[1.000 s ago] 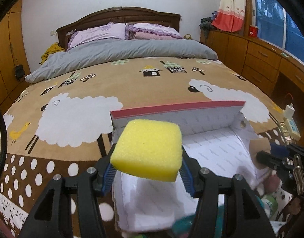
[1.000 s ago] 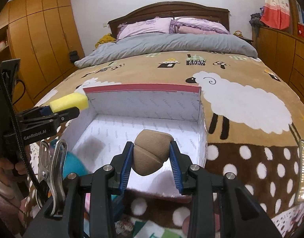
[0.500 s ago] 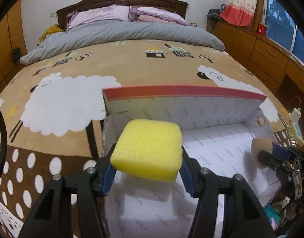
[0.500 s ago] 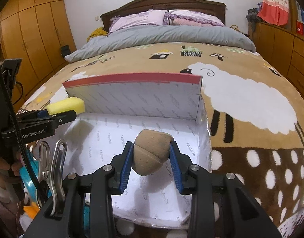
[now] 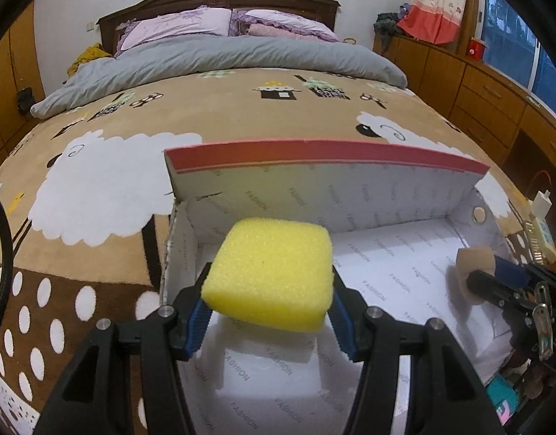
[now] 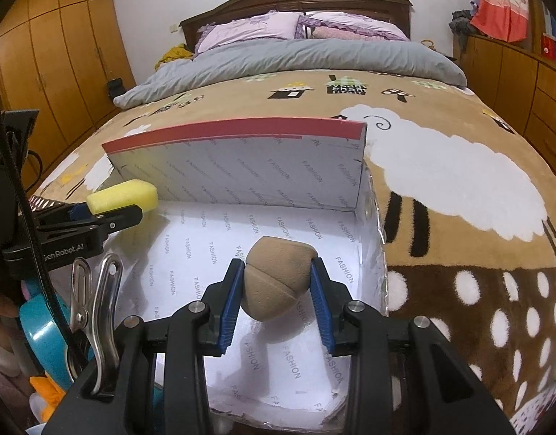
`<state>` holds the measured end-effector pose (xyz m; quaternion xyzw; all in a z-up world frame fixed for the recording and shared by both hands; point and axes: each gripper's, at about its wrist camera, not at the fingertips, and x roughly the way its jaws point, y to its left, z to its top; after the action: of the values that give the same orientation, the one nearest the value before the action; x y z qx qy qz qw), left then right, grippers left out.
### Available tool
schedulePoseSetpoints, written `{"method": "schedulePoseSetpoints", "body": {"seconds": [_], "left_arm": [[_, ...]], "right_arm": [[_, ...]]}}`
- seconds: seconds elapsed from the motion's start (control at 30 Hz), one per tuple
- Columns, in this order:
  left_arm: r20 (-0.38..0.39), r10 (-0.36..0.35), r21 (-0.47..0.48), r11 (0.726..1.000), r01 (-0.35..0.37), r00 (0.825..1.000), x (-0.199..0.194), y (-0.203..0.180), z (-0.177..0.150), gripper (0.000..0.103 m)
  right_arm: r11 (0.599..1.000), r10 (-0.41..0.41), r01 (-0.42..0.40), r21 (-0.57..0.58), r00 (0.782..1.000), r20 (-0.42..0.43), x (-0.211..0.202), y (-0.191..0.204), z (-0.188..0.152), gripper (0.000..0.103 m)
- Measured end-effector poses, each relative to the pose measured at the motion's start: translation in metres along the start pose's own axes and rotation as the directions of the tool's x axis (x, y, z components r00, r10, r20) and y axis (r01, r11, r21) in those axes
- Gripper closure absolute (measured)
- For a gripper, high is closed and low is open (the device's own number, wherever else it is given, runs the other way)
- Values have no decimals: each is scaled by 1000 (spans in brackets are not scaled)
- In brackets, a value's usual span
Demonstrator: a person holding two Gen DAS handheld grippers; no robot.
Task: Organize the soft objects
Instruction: 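Open the left tool to drop the yellow sponge while the right tool releases the beige sponge into the box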
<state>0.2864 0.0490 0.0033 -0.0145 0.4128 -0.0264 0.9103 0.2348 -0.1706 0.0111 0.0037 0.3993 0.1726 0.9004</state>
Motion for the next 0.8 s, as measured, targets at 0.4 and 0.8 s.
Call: {"method": "schedulePoseSetpoints", "body": {"seconds": [0.4, 0.8], "left_arm": [[-2, -5, 1, 1000, 5, 1000, 0, 0, 0, 42], [8, 5, 7, 1000, -6, 1000, -4, 0, -1, 36]], "right_arm": [[1000, -2, 2, 3, 1000, 1, 1, 0, -1, 65], [1000, 5, -5, 14, 1000, 4, 0, -3, 0, 61]]}}
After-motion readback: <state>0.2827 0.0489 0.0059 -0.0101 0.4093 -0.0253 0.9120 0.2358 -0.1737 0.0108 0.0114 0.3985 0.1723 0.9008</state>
